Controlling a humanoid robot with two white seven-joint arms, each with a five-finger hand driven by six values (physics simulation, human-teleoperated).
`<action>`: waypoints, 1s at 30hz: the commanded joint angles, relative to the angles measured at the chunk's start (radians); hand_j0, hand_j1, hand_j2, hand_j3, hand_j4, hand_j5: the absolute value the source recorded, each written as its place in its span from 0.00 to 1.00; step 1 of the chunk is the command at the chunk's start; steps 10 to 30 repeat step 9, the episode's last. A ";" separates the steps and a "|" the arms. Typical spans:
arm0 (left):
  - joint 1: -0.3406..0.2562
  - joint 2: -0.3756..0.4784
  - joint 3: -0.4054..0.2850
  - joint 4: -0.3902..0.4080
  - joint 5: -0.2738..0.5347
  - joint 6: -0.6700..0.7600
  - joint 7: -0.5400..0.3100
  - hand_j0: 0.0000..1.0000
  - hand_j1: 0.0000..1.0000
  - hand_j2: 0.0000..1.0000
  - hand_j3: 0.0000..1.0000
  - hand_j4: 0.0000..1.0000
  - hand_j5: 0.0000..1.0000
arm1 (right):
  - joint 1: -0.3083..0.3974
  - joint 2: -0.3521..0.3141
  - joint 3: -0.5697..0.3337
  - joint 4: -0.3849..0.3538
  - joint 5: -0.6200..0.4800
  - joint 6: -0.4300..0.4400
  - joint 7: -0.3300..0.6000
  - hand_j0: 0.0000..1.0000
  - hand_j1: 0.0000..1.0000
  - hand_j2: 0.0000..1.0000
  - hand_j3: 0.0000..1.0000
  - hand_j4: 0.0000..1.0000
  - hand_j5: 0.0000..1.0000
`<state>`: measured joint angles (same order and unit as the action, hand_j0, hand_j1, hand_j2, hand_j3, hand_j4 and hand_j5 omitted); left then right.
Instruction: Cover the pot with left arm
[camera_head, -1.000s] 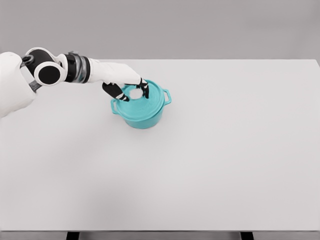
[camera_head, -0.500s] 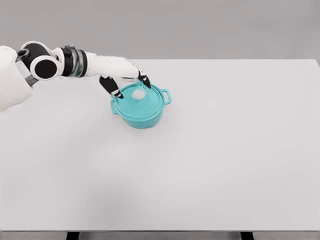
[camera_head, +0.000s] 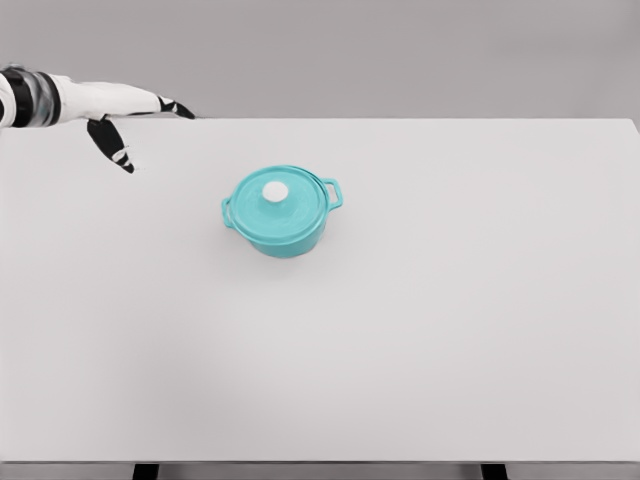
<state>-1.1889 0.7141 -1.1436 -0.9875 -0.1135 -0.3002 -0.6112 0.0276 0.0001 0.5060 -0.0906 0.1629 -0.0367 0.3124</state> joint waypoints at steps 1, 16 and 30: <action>0.000 0.002 0.002 0.056 0.001 0.000 0.000 1.00 1.00 1.00 1.00 1.00 1.00 | 0.000 0.000 0.000 0.000 0.000 0.000 0.001 1.00 1.00 1.00 1.00 1.00 1.00; 0.011 -0.005 0.002 0.076 0.000 0.000 0.000 1.00 1.00 1.00 1.00 1.00 1.00 | 0.000 0.000 0.000 0.000 0.000 0.000 0.001 1.00 1.00 1.00 1.00 1.00 1.00; 0.011 -0.005 0.002 0.076 0.000 0.000 0.000 1.00 1.00 1.00 1.00 1.00 1.00 | 0.000 0.000 0.000 0.000 0.000 0.000 0.001 1.00 1.00 1.00 1.00 1.00 1.00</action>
